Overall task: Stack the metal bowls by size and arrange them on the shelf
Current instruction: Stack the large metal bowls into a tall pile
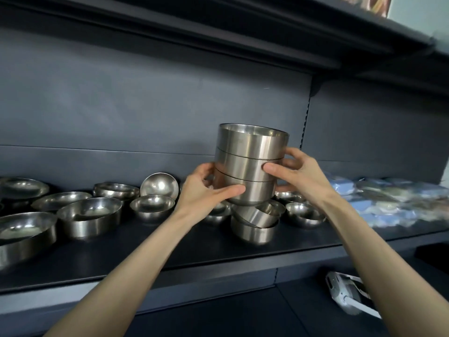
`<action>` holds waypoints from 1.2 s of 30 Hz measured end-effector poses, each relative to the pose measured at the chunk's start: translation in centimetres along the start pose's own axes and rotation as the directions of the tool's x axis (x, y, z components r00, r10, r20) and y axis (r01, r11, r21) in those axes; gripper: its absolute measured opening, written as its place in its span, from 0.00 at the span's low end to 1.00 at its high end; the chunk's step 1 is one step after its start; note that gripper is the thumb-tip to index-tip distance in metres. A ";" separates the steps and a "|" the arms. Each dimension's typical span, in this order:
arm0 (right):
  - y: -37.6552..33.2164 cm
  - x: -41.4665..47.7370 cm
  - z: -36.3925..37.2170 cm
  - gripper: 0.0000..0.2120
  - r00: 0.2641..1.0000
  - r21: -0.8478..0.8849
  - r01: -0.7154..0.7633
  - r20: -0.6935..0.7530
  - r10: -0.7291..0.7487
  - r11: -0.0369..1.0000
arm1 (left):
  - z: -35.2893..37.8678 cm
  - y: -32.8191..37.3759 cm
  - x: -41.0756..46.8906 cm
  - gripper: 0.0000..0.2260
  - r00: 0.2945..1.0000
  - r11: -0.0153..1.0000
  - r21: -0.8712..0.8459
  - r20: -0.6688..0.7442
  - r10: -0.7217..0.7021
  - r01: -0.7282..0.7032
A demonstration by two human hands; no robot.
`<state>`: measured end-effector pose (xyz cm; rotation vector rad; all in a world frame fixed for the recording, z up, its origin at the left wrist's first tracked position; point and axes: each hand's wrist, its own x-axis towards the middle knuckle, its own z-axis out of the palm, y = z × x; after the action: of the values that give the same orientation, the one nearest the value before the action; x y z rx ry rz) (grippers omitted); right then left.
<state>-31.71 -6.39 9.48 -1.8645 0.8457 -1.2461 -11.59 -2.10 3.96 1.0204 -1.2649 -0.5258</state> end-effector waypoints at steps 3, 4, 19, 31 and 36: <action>1.6 0.6 -2.3 0.45 1.000 0.004 -0.008 0.015 0.008 1.000 | 2.7 -0.9 0.4 0.32 1.000 1.000 -0.003 -0.002 -0.025 0.025; 2.1 0.9 -2.9 0.44 1.000 0.008 -0.014 0.020 0.013 1.000 | 3.4 -1.2 0.6 0.32 0.999 0.999 -0.006 -0.007 -0.032 0.032; 11.0 4.4 -4.2 0.28 0.990 0.145 -0.138 0.023 0.136 0.980 | 6.5 -7.0 3.4 0.23 0.991 0.989 0.096 0.050 -0.122 0.117; 11.2 4.8 -4.3 0.41 0.992 0.082 -0.115 0.061 0.110 0.990 | 6.9 -8.5 2.8 0.27 0.995 0.989 0.114 0.003 -0.098 0.097; 10.7 5.0 -4.2 0.44 0.991 0.016 -0.108 0.081 0.107 0.994 | 7.2 -8.8 2.4 0.21 0.995 0.992 0.088 0.010 -0.097 0.096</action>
<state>-35.42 -17.01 3.86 -1.8152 0.8746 -1.1029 -15.98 -10.71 -2.50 1.1572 -1.2649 -0.5570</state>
